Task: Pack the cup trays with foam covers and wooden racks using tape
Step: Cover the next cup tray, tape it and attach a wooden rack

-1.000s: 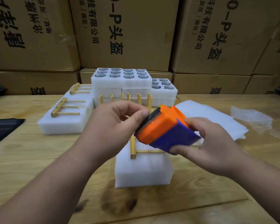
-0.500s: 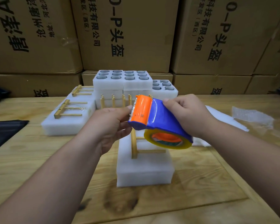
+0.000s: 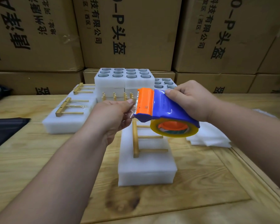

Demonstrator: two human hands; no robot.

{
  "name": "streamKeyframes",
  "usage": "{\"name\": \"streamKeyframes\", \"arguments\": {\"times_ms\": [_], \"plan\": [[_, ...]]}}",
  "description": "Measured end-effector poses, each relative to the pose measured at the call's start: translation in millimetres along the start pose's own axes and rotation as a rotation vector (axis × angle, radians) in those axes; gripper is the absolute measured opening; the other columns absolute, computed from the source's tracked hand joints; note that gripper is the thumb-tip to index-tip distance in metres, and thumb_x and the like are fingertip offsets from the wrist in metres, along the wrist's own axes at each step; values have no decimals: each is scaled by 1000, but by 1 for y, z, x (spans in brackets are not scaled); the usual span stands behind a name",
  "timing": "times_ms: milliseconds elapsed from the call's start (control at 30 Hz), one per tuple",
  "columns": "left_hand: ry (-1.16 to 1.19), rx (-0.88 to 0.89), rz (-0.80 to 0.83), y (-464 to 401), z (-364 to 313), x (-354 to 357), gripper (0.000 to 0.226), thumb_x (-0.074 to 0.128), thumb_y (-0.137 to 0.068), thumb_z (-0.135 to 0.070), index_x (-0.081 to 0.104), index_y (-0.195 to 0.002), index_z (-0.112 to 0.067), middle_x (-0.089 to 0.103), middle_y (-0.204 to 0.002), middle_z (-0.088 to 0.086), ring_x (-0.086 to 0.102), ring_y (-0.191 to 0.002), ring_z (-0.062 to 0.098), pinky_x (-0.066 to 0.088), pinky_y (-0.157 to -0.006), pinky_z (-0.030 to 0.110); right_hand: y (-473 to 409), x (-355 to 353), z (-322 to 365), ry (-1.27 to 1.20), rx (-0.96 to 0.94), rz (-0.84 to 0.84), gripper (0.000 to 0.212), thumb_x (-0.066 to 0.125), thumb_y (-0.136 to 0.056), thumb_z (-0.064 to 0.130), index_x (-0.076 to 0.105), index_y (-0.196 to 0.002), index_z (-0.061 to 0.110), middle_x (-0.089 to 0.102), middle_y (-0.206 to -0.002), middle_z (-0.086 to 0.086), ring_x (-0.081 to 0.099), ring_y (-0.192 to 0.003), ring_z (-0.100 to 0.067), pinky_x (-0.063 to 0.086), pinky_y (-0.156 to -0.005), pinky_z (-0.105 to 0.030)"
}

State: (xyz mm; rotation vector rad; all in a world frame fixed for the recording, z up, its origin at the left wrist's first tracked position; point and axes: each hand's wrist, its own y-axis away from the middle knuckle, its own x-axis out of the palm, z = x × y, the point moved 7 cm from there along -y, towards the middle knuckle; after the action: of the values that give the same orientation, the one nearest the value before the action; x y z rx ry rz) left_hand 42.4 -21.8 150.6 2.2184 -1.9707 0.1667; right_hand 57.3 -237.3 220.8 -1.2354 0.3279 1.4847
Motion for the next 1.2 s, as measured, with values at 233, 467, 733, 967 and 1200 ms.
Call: {"name": "streamKeyframes", "arguments": {"times_ms": [233,467,733,967,1200], "plan": [[41,-1,-128,-15,-15,-56,9,71,-93,-16,68,-91,-8,65,-60,-4,55,-44,2,45,-42,15,5,-25,-24,27,11,16,63,43,-89,57,60,-66,1,54,-61,-21,44,-50,-18,37,-51,-36],[37,-80,-181,-14,20,-91,10,71,-93,-17,70,-90,-8,69,-61,-4,60,-46,1,46,-42,14,8,-27,-41,85,86,102,58,44,-85,62,69,-67,13,64,-63,-9,55,-53,-21,45,-55,-40],[108,-243,-189,-15,75,-98,10,67,-96,-19,68,-91,-10,69,-60,-6,58,-44,-2,42,-38,11,-10,-19,-24,212,67,210,38,49,-96,54,69,-66,42,60,-56,12,52,-50,-5,39,-54,-30],[185,-355,-212,-15,109,-97,9,69,-95,-18,69,-89,-11,70,-61,-5,60,-45,-2,38,-35,11,-23,-12,-11,348,50,280,55,46,-90,61,73,-71,17,67,-68,-4,63,-67,-25,52,-62,-42],[144,-450,-214,-17,136,-86,11,66,-97,-15,68,-91,-6,67,-54,-3,56,-40,-1,39,-34,13,-34,-7,-5,443,73,347,54,46,-90,65,74,-74,21,69,-70,1,65,-67,-19,52,-62,-38]]}}
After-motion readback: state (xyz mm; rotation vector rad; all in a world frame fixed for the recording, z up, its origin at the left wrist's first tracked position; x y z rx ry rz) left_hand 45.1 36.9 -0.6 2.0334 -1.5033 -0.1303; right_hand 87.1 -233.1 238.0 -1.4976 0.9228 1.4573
